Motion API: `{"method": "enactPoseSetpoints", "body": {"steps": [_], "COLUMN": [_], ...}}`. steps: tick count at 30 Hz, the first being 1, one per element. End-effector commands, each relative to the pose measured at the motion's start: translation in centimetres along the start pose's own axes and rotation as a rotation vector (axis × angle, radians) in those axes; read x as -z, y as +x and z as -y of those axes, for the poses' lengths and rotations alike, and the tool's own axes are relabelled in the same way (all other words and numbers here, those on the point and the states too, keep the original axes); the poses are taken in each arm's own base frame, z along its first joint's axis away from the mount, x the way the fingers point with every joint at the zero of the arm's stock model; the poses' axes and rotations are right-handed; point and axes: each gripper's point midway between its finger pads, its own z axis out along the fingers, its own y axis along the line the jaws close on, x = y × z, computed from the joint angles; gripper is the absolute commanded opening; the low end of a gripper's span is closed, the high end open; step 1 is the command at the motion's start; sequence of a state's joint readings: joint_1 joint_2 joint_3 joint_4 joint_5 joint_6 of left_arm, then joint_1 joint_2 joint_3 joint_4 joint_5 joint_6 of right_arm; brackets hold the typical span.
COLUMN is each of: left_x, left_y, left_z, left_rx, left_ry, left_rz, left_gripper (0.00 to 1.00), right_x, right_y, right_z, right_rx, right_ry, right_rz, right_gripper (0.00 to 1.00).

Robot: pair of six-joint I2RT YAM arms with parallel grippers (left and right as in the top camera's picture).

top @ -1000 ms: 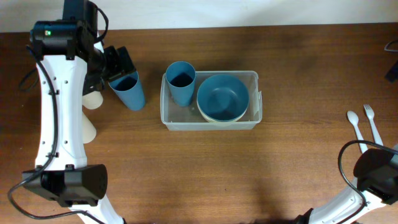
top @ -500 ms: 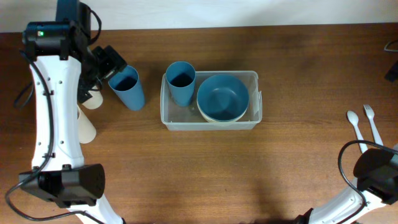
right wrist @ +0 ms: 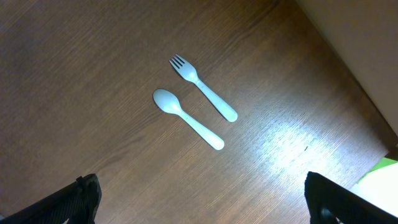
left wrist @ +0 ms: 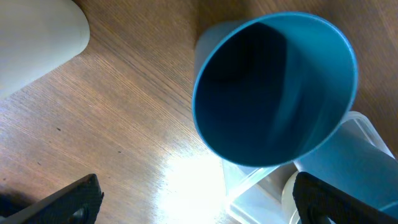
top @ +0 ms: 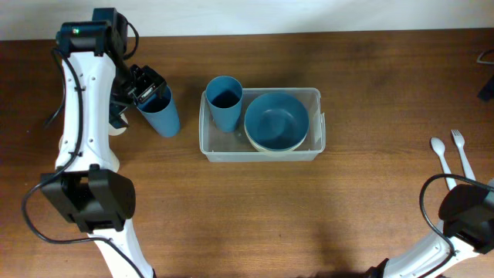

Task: Pack container
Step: 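Move the left gripper back to the second blue cup and grasp it, then lift the second blue cup and carry it over the first cup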

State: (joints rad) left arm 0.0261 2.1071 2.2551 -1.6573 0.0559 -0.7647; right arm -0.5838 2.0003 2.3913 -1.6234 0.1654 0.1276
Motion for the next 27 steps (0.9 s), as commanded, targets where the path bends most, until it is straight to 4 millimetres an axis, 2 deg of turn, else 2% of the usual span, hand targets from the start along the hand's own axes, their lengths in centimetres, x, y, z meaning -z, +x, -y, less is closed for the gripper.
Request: {"method": "enactPoseSetpoints", "body": {"steps": [1,9,17,22,27], "left_x": [-1.4,-3.8,-4.4,-5.7,-6.9], "left_y": [-0.5,-0.9,-1.3,-1.6,-1.7], "left_z": [-0.4,-0.5,-0.8,-1.0,-0.9], "left_rx": [0.033,0.043,0.042,0.049,0.044], "left_ry": [-0.022,-0.062,-0.088,-0.108,-0.119], "left_rz": [-0.035,-0.080,-0.072,-0.094,-0.114], "left_gripper": [1.00,1.00,1.00,1.00,0.95], "right_x": [-0.2,-0.2,-0.2,-0.2,-0.2], "right_y": [0.0,0.0,0.0,0.0,0.0], "right_z": [0.2,0.2,0.2,0.2,0.2], "right_rx": [0.001,0.001,0.001,0.001,0.001], "right_ry": [0.016,0.016,0.016,0.016,0.016], "right_rz": [-0.005,-0.005,-0.005,-0.005,-0.005], "right_gripper": [0.99,0.99,0.99,0.99,0.99]}}
